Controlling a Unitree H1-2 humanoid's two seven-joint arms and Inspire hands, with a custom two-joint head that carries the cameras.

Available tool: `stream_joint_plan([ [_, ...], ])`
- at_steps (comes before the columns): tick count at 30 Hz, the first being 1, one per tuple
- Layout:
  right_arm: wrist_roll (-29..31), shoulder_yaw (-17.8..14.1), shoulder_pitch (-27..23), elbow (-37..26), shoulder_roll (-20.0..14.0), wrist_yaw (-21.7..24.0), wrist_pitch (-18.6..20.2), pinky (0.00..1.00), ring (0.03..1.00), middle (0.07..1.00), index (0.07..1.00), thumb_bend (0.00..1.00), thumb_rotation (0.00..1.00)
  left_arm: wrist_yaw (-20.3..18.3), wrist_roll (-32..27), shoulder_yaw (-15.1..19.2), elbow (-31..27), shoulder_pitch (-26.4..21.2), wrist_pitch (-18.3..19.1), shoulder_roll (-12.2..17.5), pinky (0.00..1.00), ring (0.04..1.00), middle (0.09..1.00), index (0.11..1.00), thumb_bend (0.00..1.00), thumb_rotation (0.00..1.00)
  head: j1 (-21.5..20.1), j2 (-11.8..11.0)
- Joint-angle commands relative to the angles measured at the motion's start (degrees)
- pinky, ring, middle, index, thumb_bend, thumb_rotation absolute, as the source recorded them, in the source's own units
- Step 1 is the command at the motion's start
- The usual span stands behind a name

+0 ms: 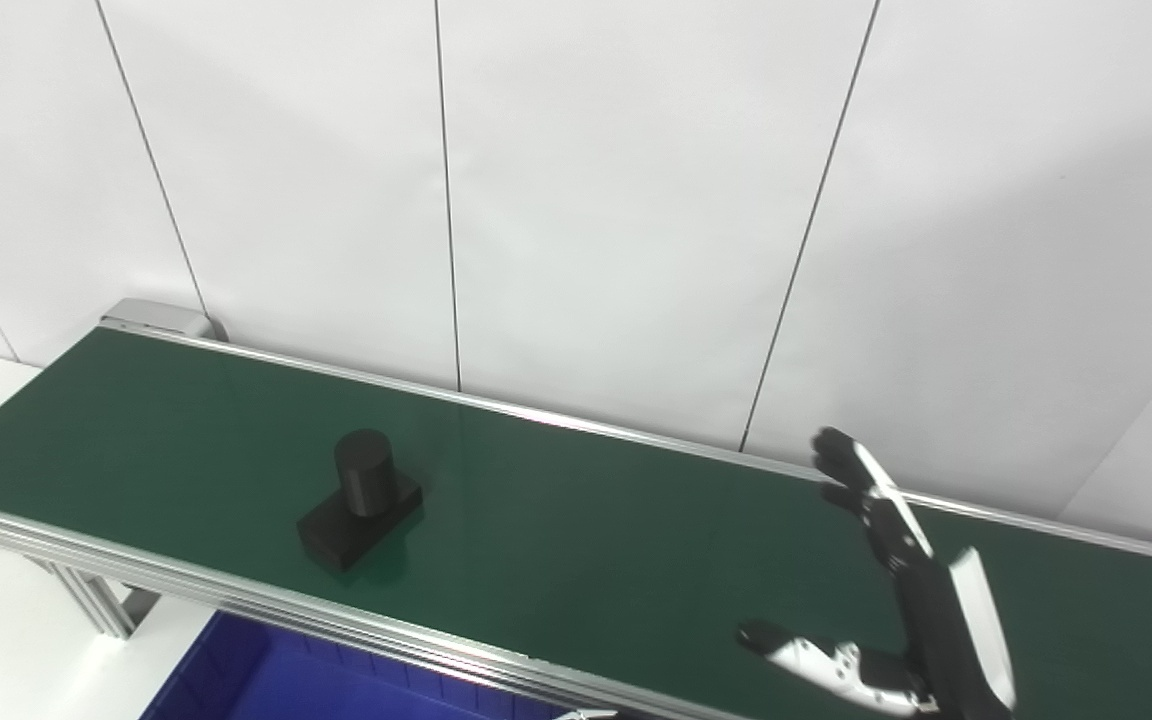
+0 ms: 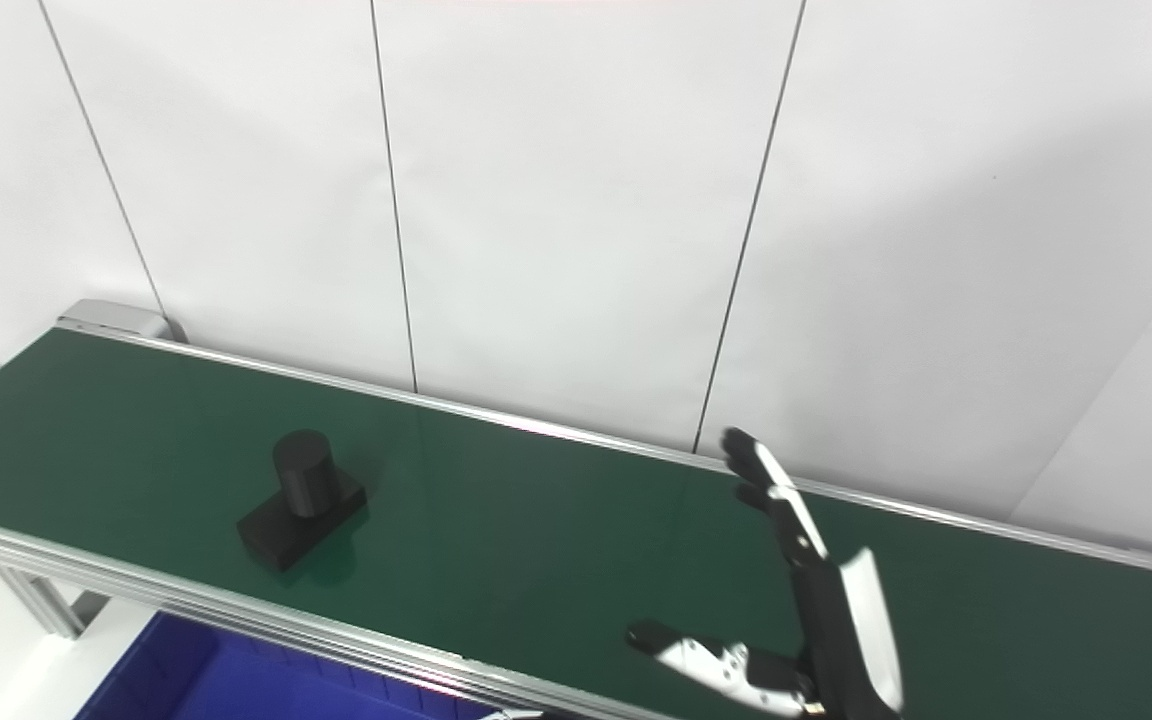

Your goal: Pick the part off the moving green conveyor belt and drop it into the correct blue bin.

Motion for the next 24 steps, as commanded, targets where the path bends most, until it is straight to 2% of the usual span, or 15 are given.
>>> stream_joint_plan([
  [1,-1.8,0.5,-2.6,-0.6,0.9,1.4,3.6,0.8,0.864,0.889,0.905,0.79,0.45,1.0,-0.5,-0.1,-0.8,-1.1,-2.4,-0.2,0.69,0.776,0.812,0.774,0.97,0.2,-0.1,0.1],
  [3,-2.2,0.9,-3.8,-0.3,1.2,2.5,6.0,0.79,0.862,0.889,0.906,0.8,0.45,0.9,-0.6,0.0,-0.8,-1.2,-2.4,-0.3,0.69,0.776,0.812,0.773,0.97,0.2,-0.1,0.2],
  [6,-3.3,1.6,-6.2,1.6,1.6,3.5,7.8,0.79,0.864,0.89,0.901,0.8,0.42,1.5,0.3,-0.3,-0.6,-1.4,-2.4,-0.4,0.69,0.775,0.811,0.773,0.97,0.2,-0.2,0.5],
  [10,-4.7,2.6,-8.8,4.3,2.1,3.9,8.9,0.81,0.868,0.895,0.903,0.8,0.44,1.4,0.2,-0.5,-0.4,-1.6,-2.4,-0.4,0.7,0.778,0.813,0.771,0.98,0.2,-0.4,0.7],
  [16,-5.9,4.4,-13.3,9.1,4.2,4.5,10.8,0.74,0.858,0.899,0.892,0.83,0.41,1.4,0.1,-0.6,-0.4,-1.9,-2.4,-0.5,0.7,0.781,0.811,0.771,0.98,0.21,-1.0,1.0],
  [17,-6.8,4.8,-14.2,9.9,4.4,4.5,11.0,0.74,0.852,0.894,0.894,0.83,0.44,1.3,0.0,-0.7,-0.5,-1.9,-2.4,-0.6,0.7,0.781,0.811,0.773,0.98,0.21,-1.0,1.0],
  [24,-10.0,6.9,-17.0,12.9,6.2,4.4,12.8,0.76,0.837,0.881,0.892,0.84,0.47,1.5,0.3,-1.1,-0.5,-1.9,-2.4,-0.9,0.67,0.775,0.818,0.778,0.99,0.19,-1.5,1.4],
])
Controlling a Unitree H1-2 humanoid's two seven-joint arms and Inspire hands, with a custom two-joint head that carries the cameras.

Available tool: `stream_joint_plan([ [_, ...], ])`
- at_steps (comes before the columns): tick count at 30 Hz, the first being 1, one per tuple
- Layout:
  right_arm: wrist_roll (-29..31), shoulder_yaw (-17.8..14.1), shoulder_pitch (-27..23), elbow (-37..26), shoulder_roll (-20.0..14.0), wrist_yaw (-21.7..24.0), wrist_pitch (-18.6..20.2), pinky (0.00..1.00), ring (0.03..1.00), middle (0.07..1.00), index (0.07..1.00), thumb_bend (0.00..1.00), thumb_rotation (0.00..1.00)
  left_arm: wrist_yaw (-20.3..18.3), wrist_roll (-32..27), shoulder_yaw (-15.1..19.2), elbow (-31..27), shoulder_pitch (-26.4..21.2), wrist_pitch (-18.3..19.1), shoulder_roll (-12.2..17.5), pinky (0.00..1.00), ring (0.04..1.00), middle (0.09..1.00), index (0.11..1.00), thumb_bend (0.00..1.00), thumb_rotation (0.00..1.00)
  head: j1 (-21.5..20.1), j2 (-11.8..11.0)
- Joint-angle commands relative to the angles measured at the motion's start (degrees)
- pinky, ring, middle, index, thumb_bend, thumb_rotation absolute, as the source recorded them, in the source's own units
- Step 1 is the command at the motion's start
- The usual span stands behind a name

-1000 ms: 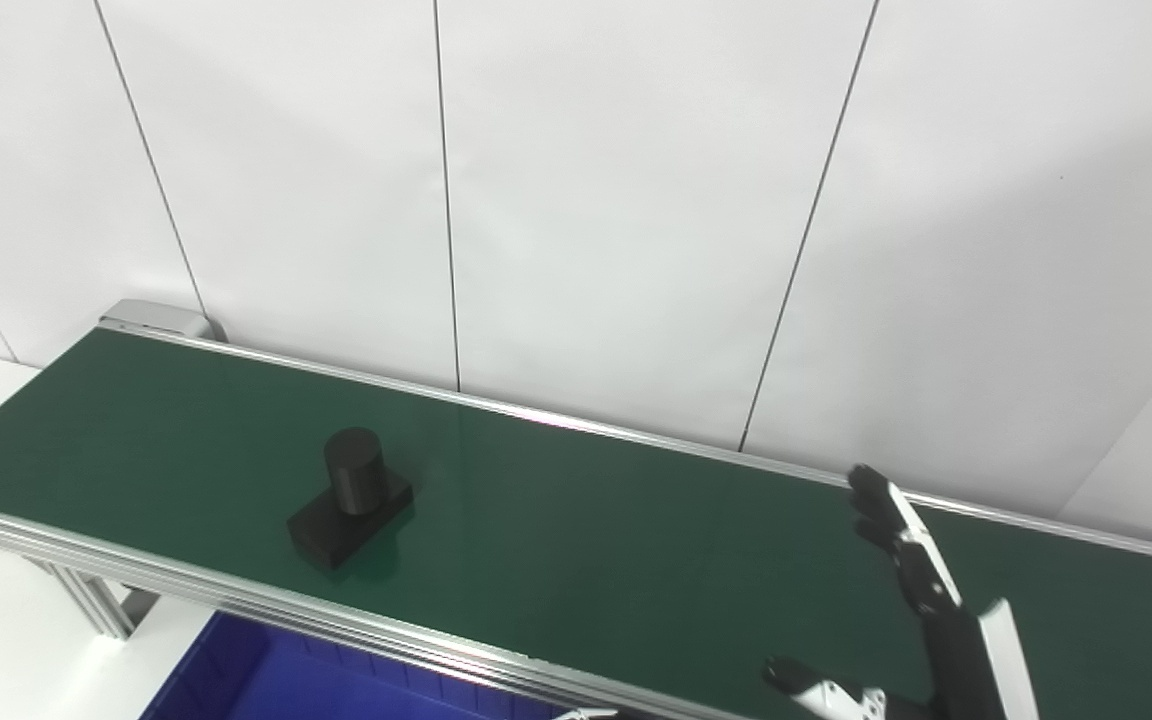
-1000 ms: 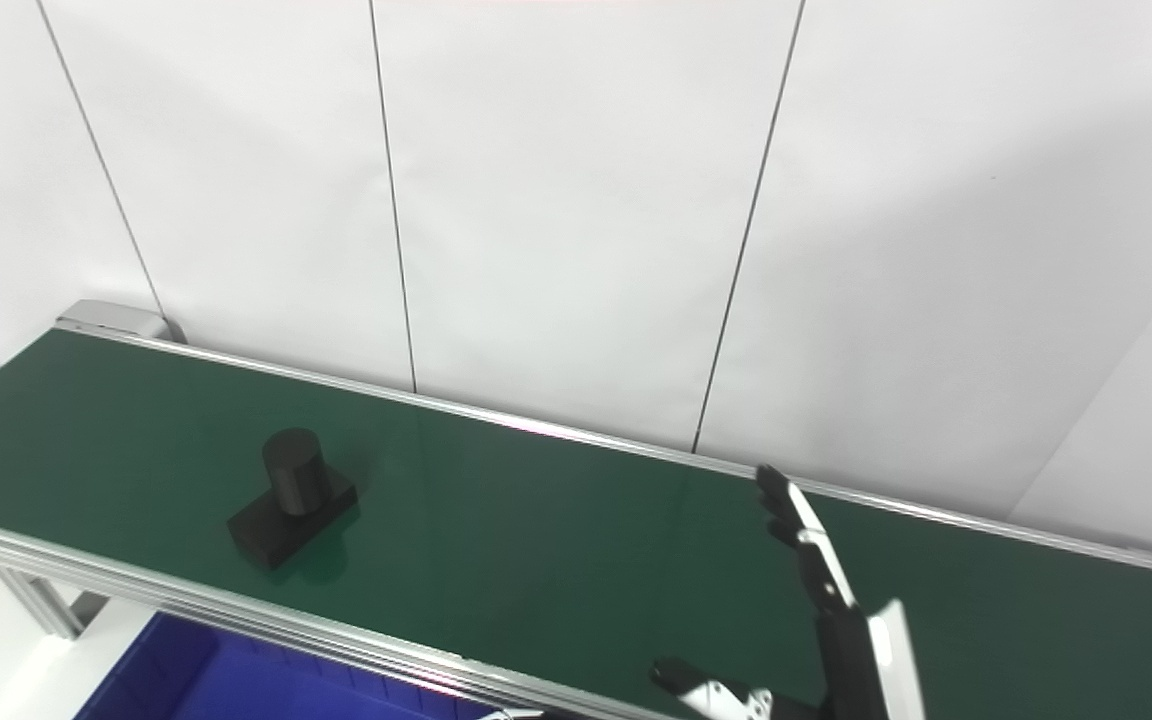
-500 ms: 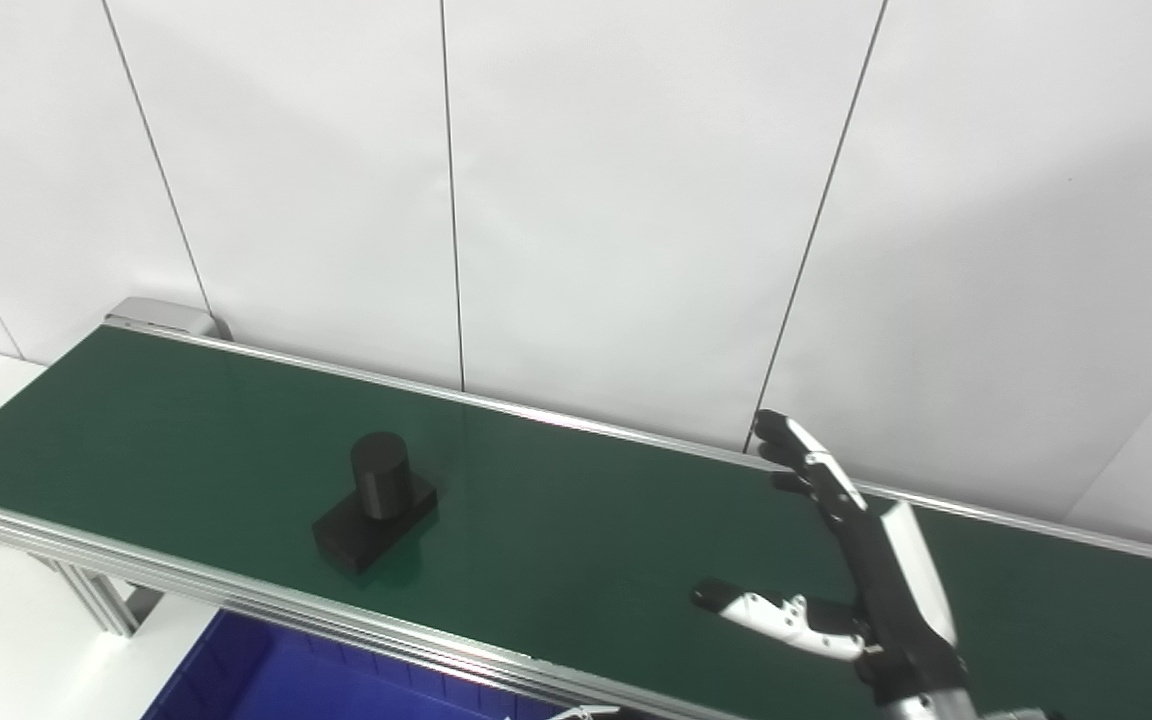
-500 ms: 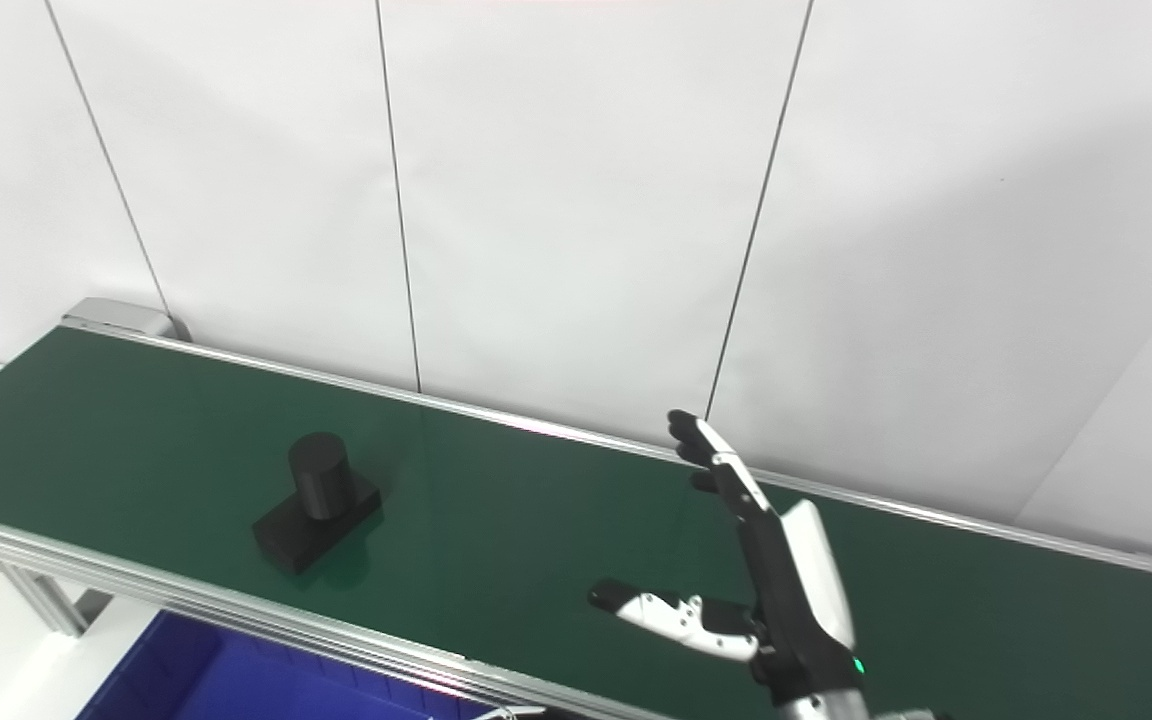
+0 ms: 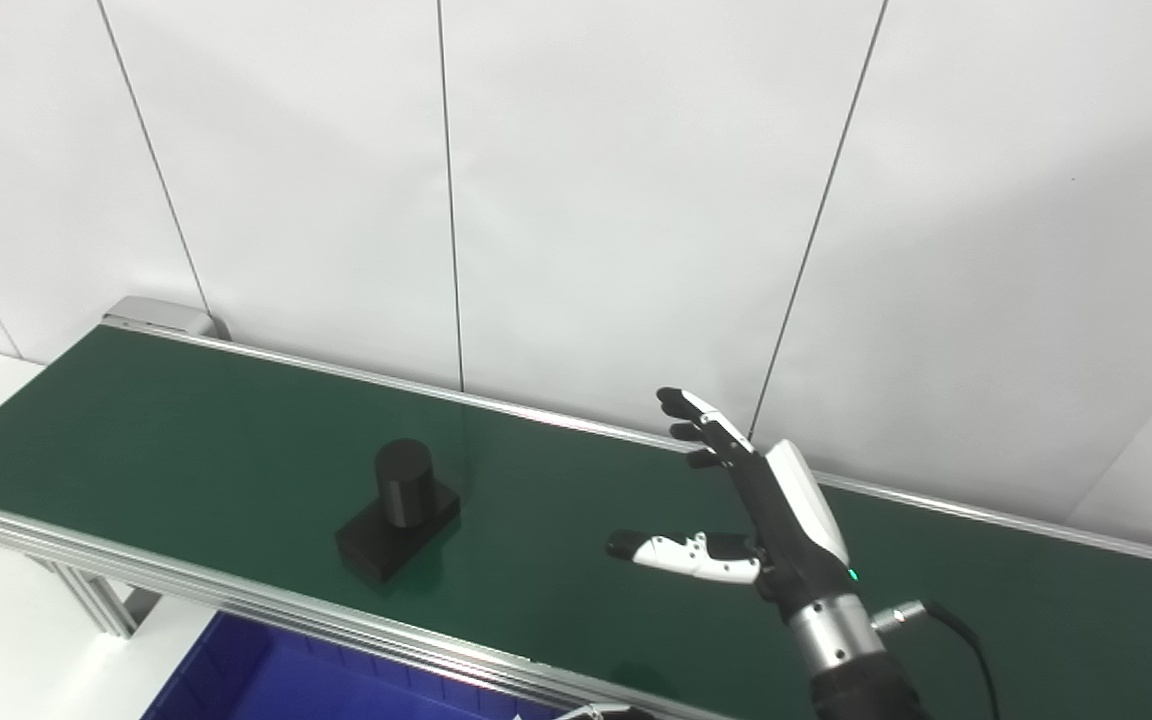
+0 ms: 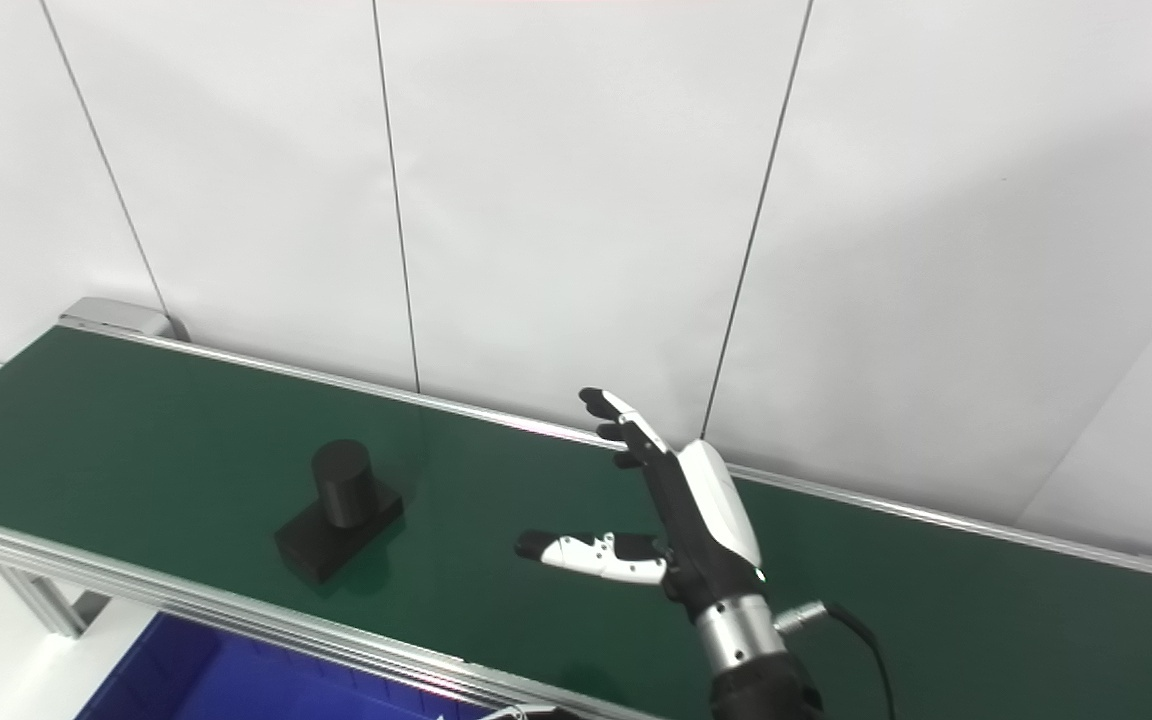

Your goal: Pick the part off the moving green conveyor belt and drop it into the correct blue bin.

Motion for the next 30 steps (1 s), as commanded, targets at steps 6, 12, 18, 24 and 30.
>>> stream_joint_plan([
  [6,-1.8,1.0,-3.7,0.7,2.2,-0.6,2.0,0.77,0.855,0.885,0.895,0.84,0.47,1.7,0.4,-0.5,-0.9,-1.1,-2.4,-0.4,0.66,0.776,0.82,0.779,0.98,0.19,-0.7,0.7],
  [12,-3.0,1.7,-4.9,1.5,3.3,-0.3,4.3,0.78,0.867,0.899,0.904,0.85,0.49,2.6,0.7,-0.7,-1.4,-0.8,-2.4,0.0,0.68,0.782,0.827,0.786,0.97,0.22,-2.2,1.6],
  [18,-4.0,2.3,-5.1,2.4,4.5,-0.9,4.8,0.77,0.849,0.887,0.902,0.85,0.5,4.0,1.5,0.0,-3.1,0.3,-2.4,0.6,0.67,0.777,0.829,0.792,0.96,0.24,-3.6,3.0],
  [24,-5.1,3.1,-6.8,5.7,5.7,-1.1,5.4,0.8,0.87,0.897,0.903,0.86,0.51,4.5,0.8,0.7,-4.7,1.6,-2.4,0.6,0.67,0.781,0.837,0.793,0.94,0.25,-5.1,4.9],
  [30,-6.0,3.9,-9.6,9.2,6.6,-0.7,7.1,0.79,0.875,0.904,0.905,0.87,0.53,4.3,1.1,0.9,-5.8,2.3,-2.4,0.8,0.68,0.79,0.847,0.796,0.92,0.27,-7.1,6.5],
])
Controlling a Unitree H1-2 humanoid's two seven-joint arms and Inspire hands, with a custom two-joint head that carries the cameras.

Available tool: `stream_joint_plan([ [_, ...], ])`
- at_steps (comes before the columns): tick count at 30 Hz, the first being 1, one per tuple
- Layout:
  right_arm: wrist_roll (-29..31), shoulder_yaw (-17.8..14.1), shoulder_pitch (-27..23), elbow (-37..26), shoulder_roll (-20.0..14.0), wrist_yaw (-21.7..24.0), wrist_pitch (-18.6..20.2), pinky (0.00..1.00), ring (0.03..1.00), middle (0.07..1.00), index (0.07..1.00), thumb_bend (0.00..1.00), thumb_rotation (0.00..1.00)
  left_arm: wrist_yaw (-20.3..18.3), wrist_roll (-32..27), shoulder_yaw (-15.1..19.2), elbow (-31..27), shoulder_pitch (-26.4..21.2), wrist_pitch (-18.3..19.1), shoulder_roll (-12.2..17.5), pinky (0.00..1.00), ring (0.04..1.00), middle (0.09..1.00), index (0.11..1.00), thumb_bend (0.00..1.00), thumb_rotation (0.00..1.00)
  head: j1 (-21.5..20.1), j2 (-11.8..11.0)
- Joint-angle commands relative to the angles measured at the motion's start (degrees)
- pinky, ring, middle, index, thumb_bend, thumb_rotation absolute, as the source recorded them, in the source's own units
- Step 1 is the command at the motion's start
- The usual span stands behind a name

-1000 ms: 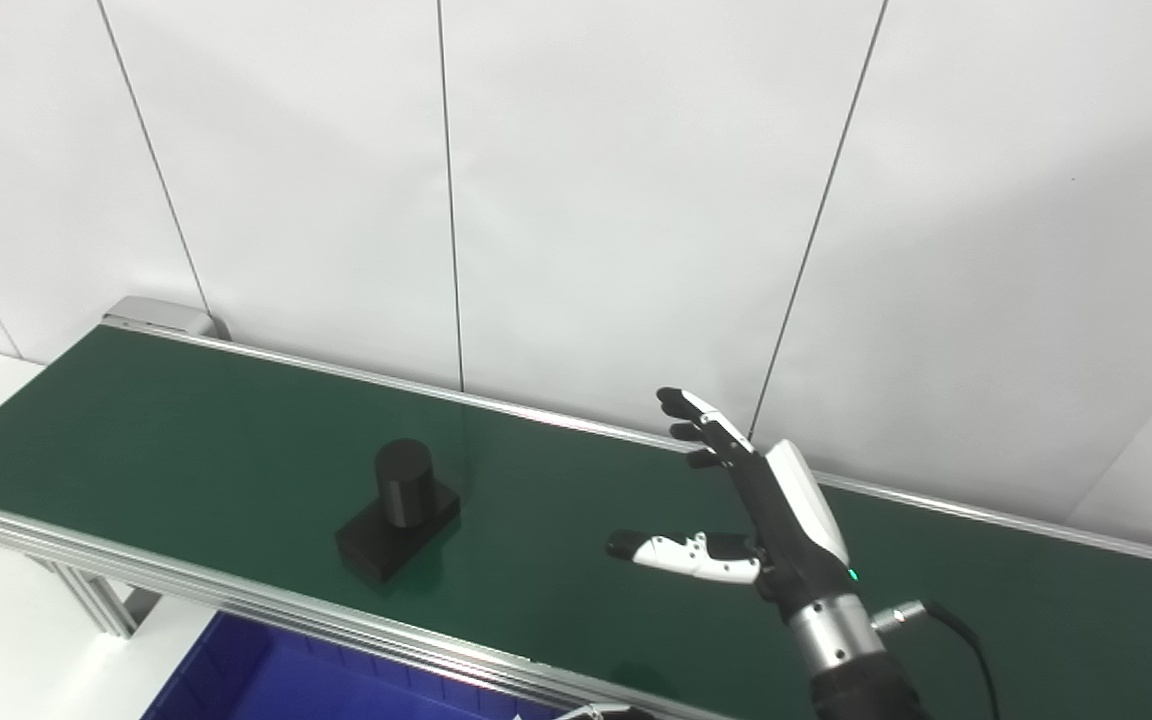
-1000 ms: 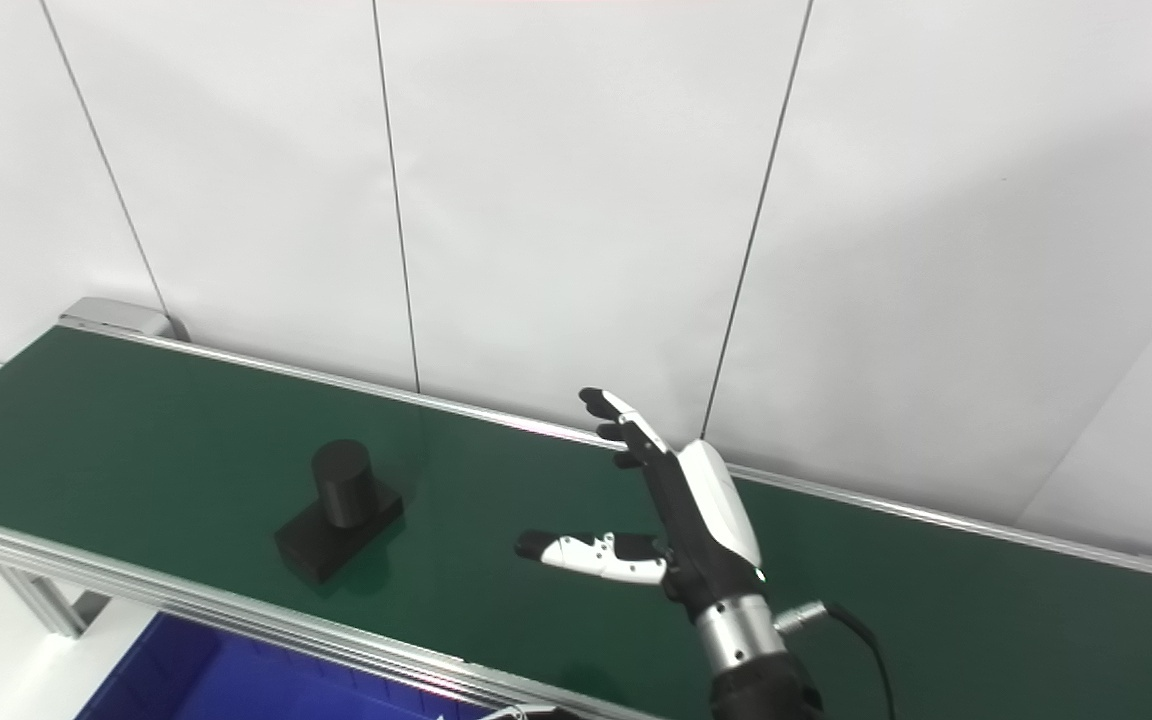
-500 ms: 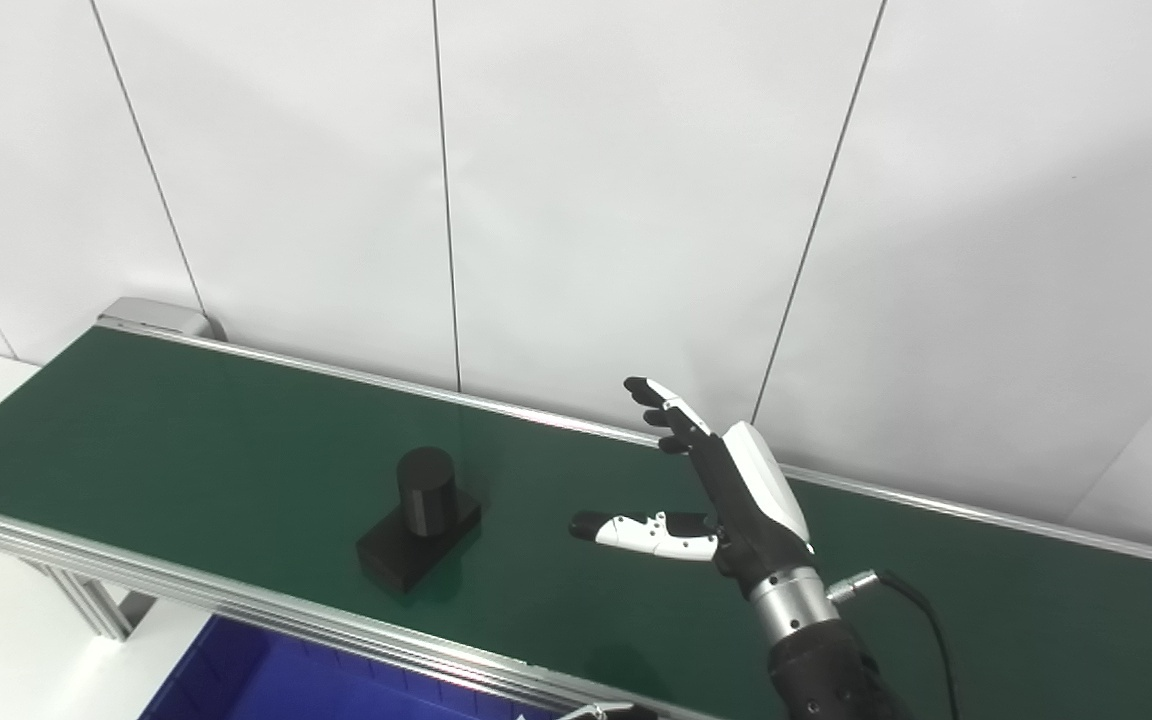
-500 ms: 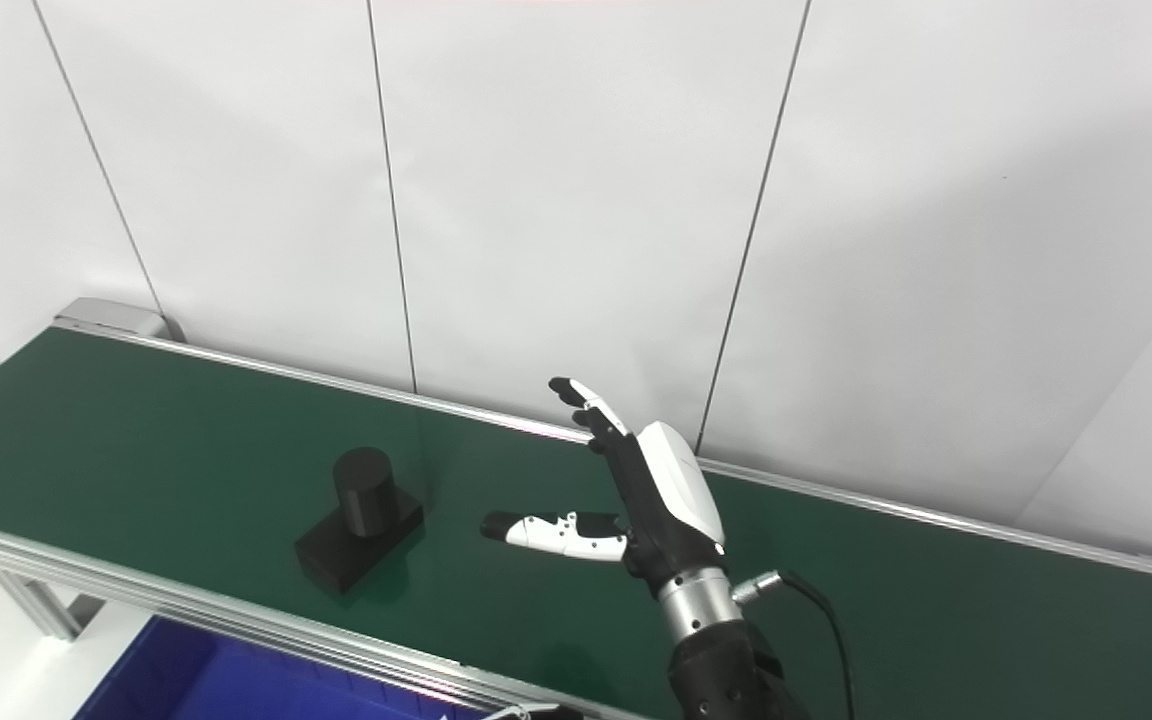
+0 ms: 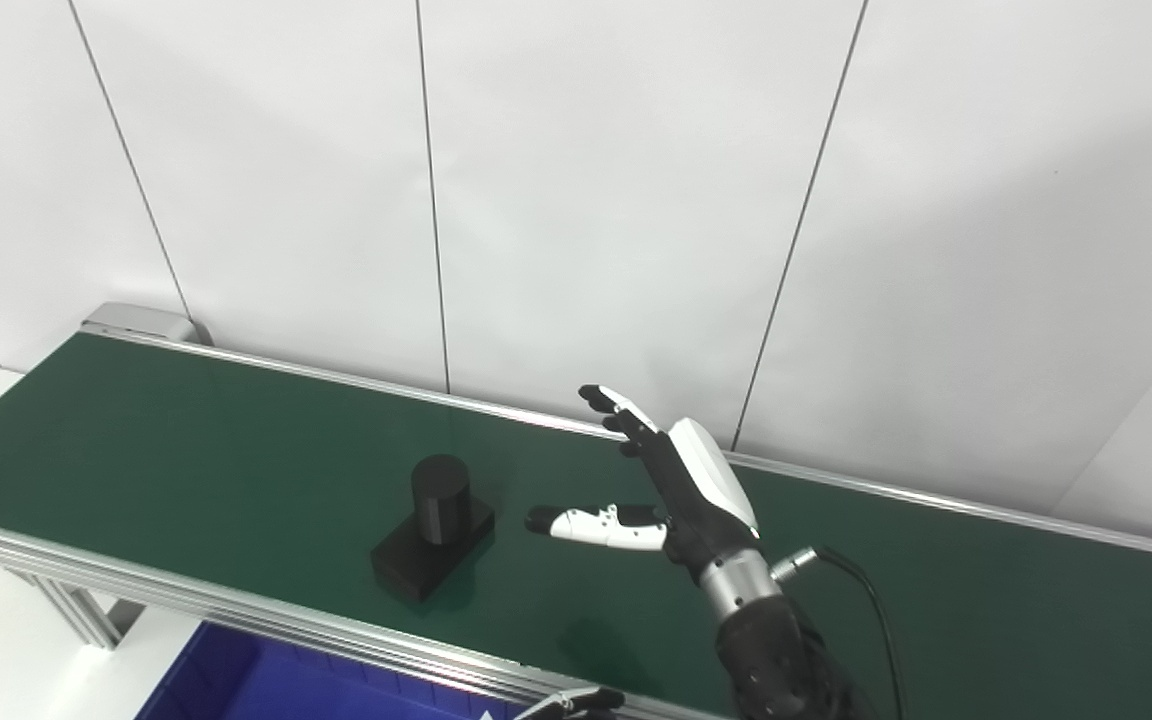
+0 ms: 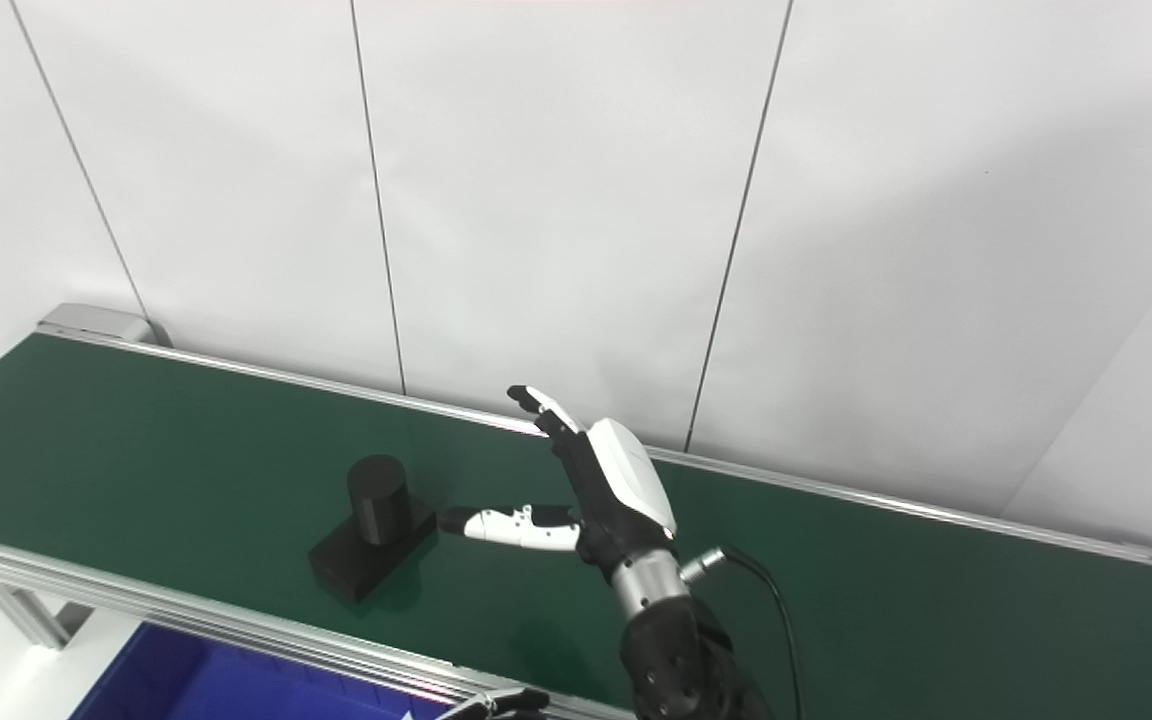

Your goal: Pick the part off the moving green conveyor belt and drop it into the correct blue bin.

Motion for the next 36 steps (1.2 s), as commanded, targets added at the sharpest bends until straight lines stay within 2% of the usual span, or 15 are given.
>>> stream_joint_plan([
  [1,-0.4,0.4,-3.6,0.0,2.0,-0.7,1.2,0.79,0.872,0.903,0.904,0.87,0.53,0.7,0.6,-0.1,-1.9,-0.3,-2.4,0.4,0.68,0.792,0.848,0.797,0.92,0.27,0.1,0.0],
  [11,-0.6,1.2,-7.1,8.0,2.8,-2.1,0.6,0.75,0.831,0.874,0.899,0.88,0.5,0.8,2.1,-1.1,-3.2,0.5,-2.4,1.0,0.69,0.805,0.858,0.803,0.9,0.29,-5.6,1.2],
  [17,-0.6,2.0,-7.9,11.5,2.7,-2.7,0.6,0.81,0.873,0.898,0.914,0.88,0.5,0.0,0.6,-1.7,-3.7,0.4,-2.4,1.5,0.71,0.813,0.862,0.806,0.88,0.28,-8.0,0.8],
  [23,-1.0,3.1,-8.8,15.6,2.0,-3.9,-0.6,0.84,0.883,0.898,0.904,0.9,0.48,-1.2,-1.1,-2.8,-4.1,0.2,-2.4,2.7,0.73,0.823,0.861,0.805,0.87,0.25,-8.7,0.6],
  [36,-1.0,3.9,-11.7,24.2,3.5,-5.2,1.4,0.86,0.9,0.923,0.914,0.93,0.4,-1.6,-0.3,-4.3,-5.3,0.3,-2.4,4.4,0.75,0.827,0.86,0.803,0.86,0.28,-9.0,1.2],
])
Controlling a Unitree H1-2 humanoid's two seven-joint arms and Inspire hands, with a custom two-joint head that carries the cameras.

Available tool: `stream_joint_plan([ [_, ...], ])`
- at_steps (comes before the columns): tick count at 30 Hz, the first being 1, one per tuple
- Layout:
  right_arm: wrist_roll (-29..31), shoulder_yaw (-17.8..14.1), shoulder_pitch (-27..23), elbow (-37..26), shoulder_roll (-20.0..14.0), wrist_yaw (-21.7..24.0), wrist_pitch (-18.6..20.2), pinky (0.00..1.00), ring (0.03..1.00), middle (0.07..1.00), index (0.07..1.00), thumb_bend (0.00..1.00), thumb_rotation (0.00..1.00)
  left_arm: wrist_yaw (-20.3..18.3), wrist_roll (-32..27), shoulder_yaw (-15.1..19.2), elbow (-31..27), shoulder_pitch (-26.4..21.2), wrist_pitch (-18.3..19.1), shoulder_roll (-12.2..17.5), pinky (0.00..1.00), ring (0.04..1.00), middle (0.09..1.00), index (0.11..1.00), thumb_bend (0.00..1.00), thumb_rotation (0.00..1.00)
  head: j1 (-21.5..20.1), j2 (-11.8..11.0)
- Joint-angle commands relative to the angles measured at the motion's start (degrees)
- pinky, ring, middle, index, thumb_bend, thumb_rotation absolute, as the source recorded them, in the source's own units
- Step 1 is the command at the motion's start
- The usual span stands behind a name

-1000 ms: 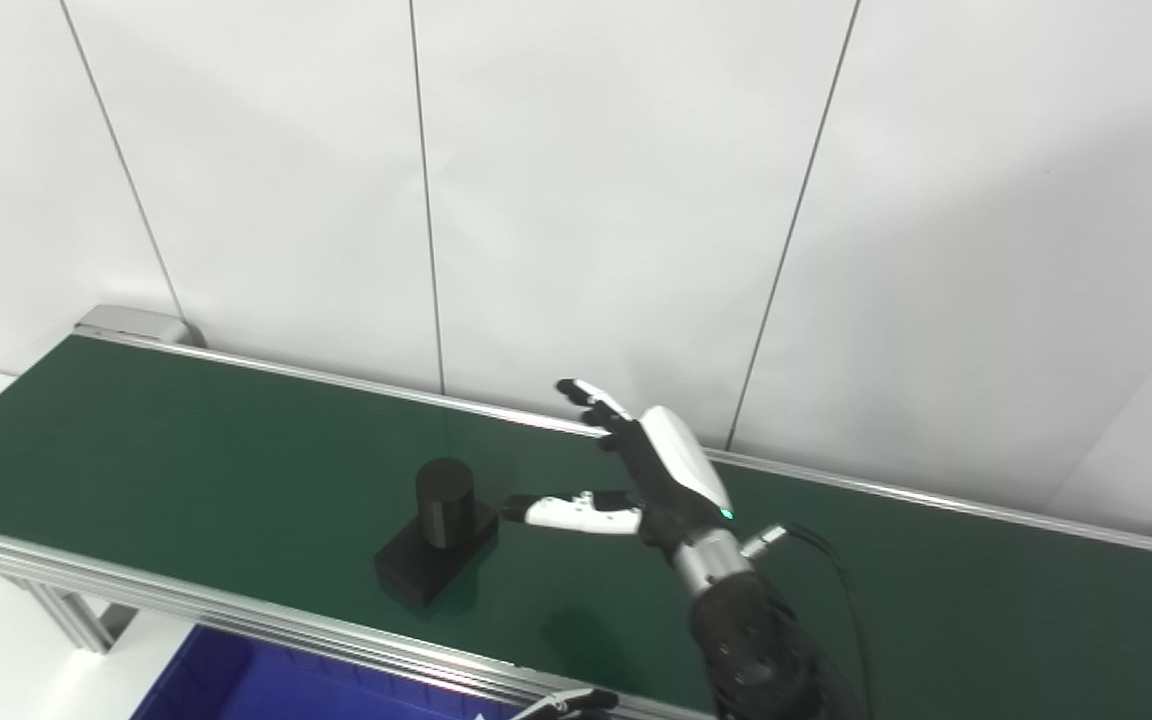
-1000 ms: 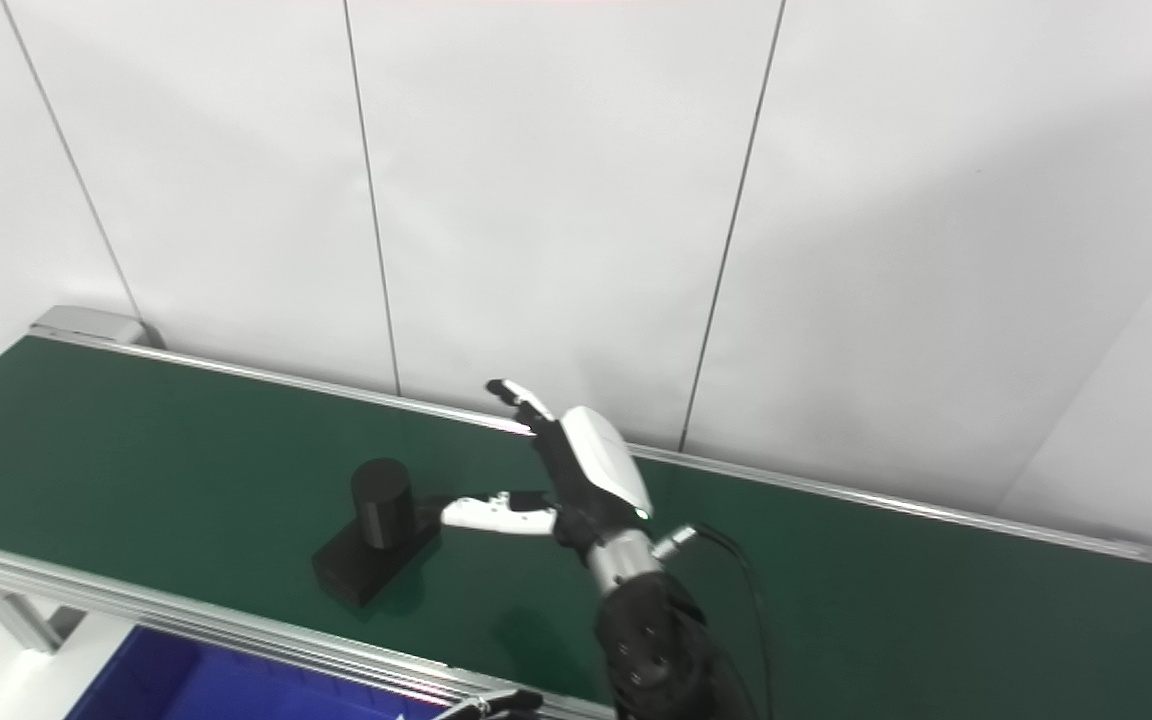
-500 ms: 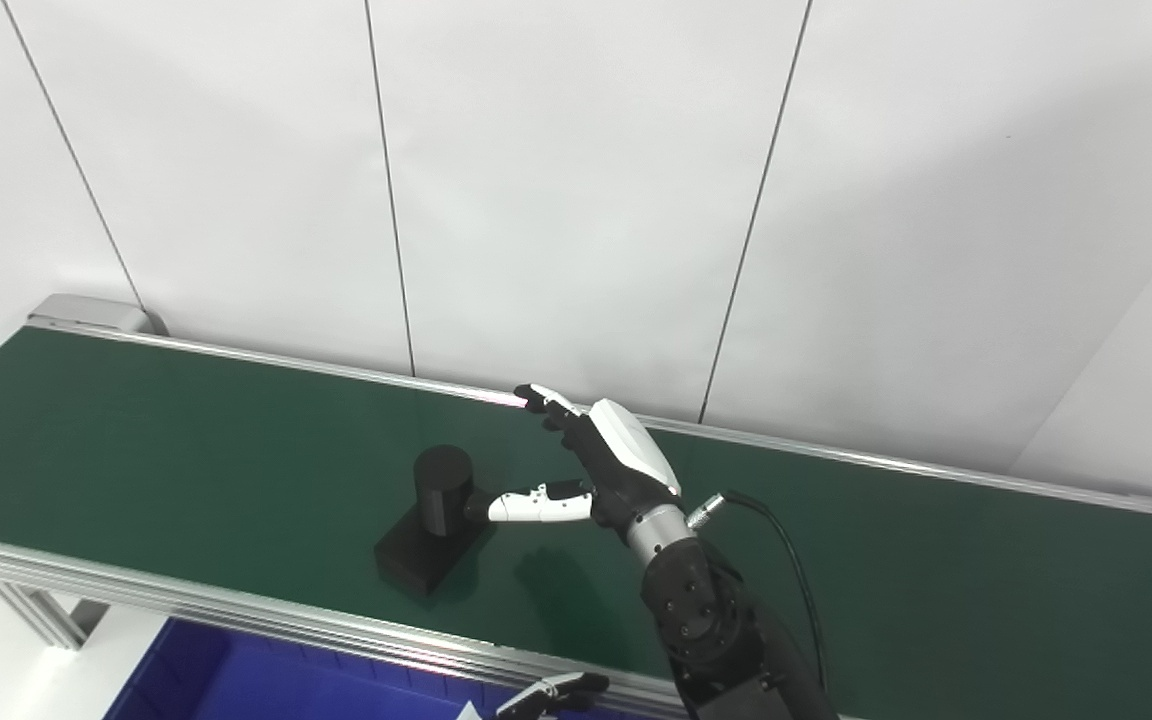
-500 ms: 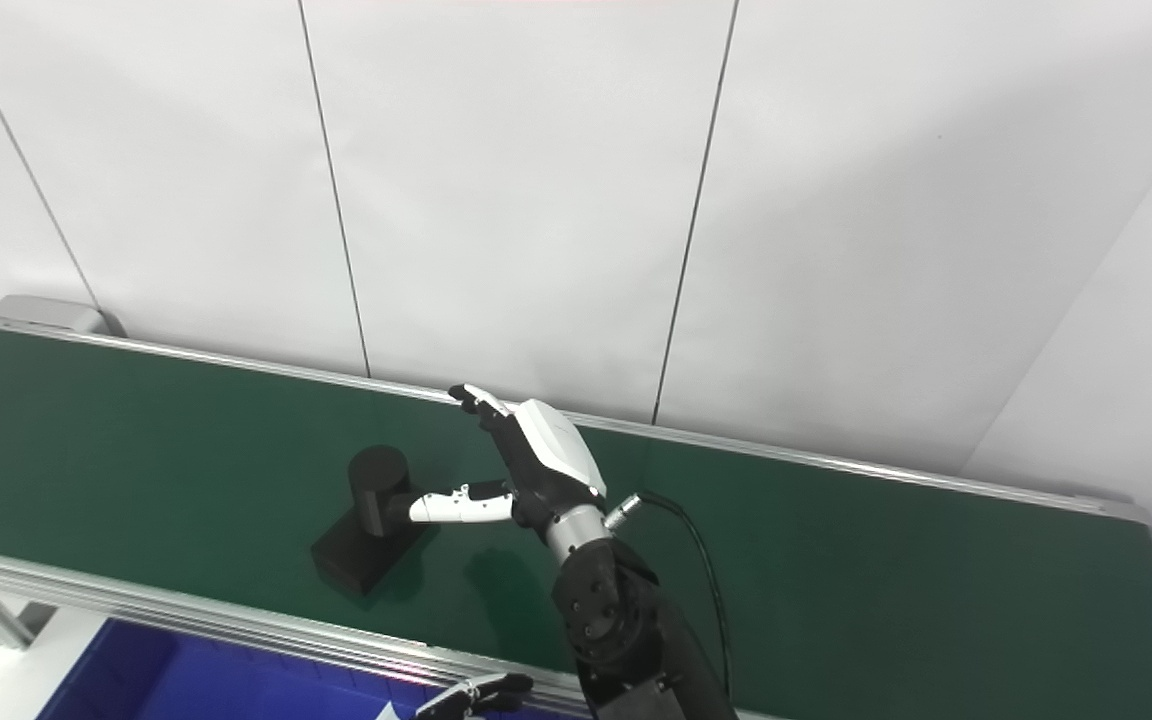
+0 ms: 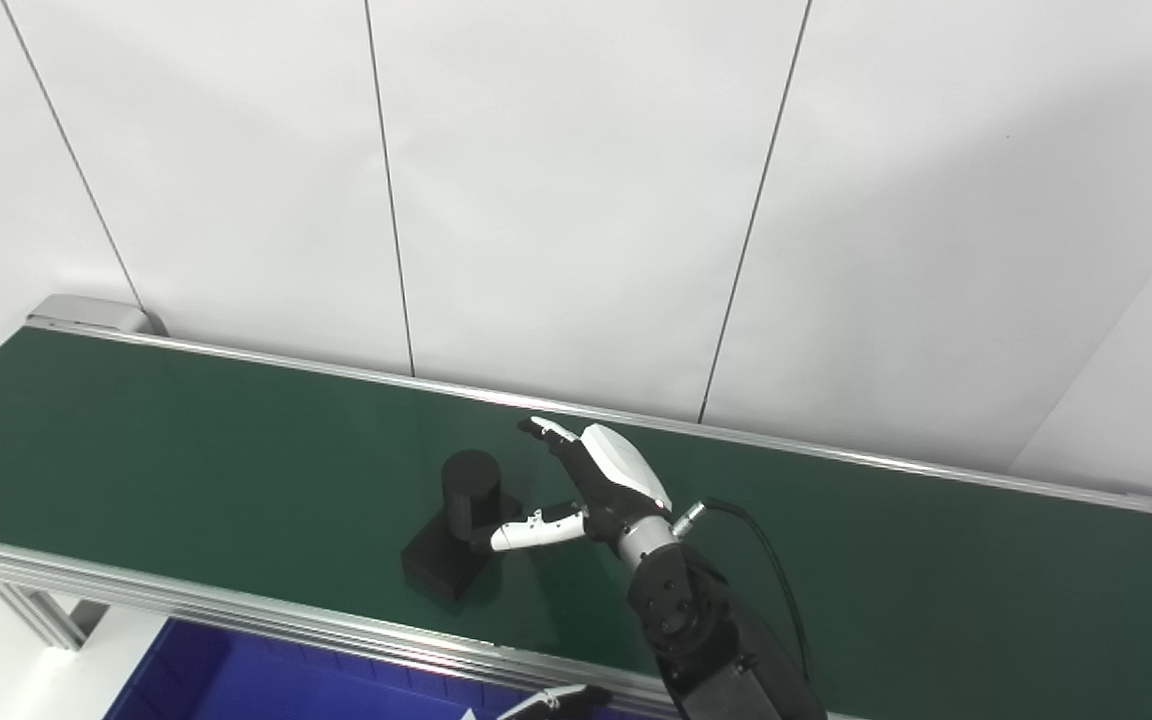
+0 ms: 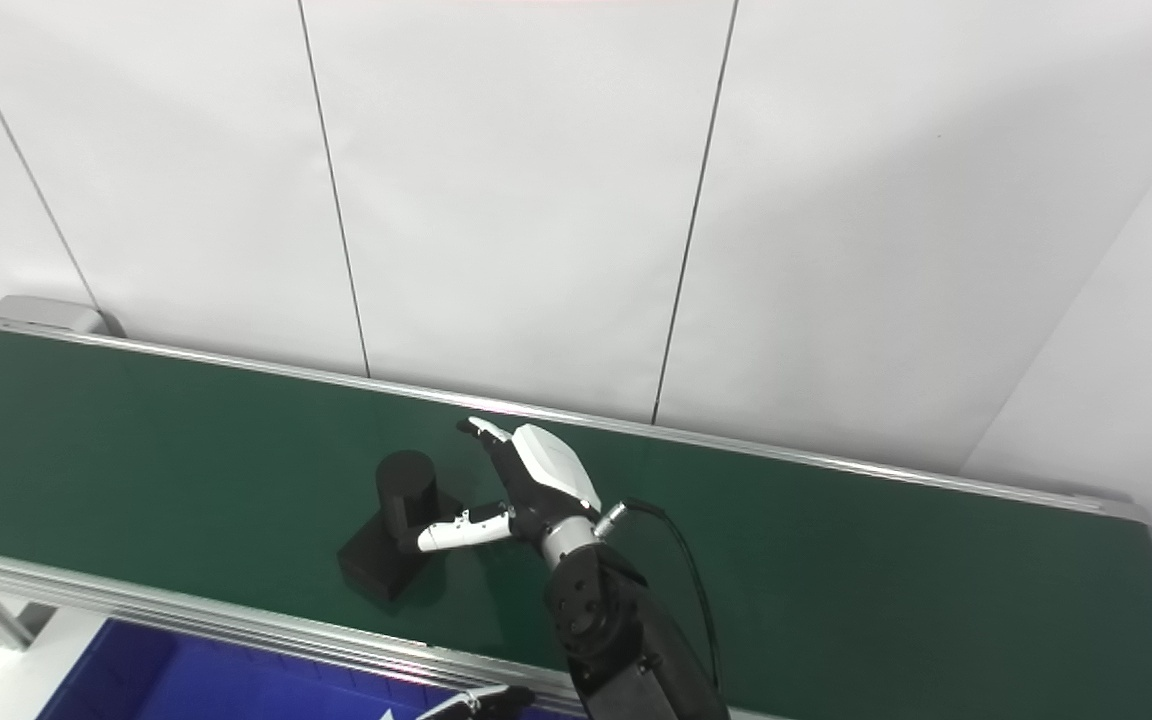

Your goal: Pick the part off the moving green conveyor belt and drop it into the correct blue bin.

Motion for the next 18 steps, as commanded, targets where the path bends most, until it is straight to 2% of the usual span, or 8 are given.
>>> stream_joint_plan([
  [1,-0.2,0.2,-3.5,0.4,2.0,-1.4,0.2,0.86,0.901,0.924,0.914,0.93,0.39,-0.1,0.8,-0.3,-2.0,-0.3,-2.4,0.7,0.76,0.83,0.861,0.803,0.86,0.29,0.0,-0.1],
  [18,2.7,-0.1,-8.0,16.2,5.6,-8.7,-4.9,0.86,0.894,0.909,0.897,0.89,0.42,0.3,1.3,-1.3,-3.9,0.3,-2.4,2.3,0.77,0.83,0.87,0.795,0.83,0.28,-1.3,1.1],
])
